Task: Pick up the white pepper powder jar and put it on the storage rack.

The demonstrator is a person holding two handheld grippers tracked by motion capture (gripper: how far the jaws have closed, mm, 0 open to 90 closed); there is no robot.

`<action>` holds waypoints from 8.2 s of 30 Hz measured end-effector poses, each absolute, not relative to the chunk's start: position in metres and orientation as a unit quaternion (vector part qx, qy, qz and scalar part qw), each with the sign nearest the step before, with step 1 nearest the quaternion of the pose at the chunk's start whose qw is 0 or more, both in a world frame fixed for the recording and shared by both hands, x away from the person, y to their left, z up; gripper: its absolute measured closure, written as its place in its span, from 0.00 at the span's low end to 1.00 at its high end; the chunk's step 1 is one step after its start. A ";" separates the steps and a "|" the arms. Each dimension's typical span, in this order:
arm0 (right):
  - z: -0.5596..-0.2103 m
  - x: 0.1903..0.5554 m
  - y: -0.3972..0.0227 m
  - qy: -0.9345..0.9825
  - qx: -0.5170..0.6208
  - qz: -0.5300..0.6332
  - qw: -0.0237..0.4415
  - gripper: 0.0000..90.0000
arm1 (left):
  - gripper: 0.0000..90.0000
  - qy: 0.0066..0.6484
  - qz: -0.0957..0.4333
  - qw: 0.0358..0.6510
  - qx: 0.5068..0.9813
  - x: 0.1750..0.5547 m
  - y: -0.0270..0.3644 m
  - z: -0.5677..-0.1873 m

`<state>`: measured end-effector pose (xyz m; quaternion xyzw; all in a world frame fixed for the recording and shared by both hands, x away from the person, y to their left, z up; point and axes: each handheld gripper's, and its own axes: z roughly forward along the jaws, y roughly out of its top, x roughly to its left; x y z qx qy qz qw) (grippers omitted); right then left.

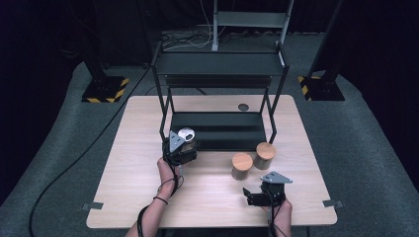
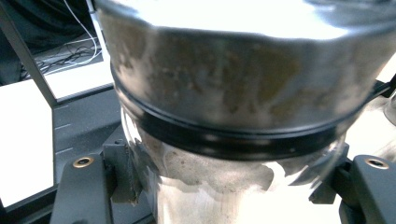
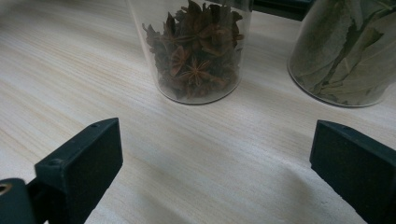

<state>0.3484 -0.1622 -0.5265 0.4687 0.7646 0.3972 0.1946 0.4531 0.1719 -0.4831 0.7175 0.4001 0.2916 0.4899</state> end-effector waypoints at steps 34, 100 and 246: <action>-0.527 0.348 -0.162 0.764 0.470 0.397 0.195 0.02 | 0.34 0.411 0.295 0.482 0.715 0.471 0.173 -0.487; -0.527 0.349 -0.163 0.764 0.470 0.397 0.194 0.02 | 0.34 0.420 0.293 0.463 0.723 0.504 0.157 -0.496; -0.526 0.348 -0.162 0.763 0.469 0.398 0.198 0.02 | 0.00 0.333 0.219 0.343 0.851 0.452 0.176 -0.502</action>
